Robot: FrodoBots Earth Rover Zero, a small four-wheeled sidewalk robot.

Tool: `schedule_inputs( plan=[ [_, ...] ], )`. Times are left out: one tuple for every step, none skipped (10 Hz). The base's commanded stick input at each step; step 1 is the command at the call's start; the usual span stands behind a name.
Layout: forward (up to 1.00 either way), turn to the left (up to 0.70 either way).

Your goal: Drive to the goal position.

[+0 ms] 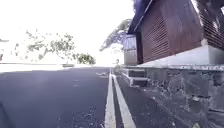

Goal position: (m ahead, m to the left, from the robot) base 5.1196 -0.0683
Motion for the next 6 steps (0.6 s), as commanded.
schedule_inputs(
  plan=[
    [0.00, 0.00],
    [0.00, 0.00],
    [0.00, 0.00],
    [0.00, 0.00],
    [0.70, 0.00],
    [0.70, 0.00]
  ],
)
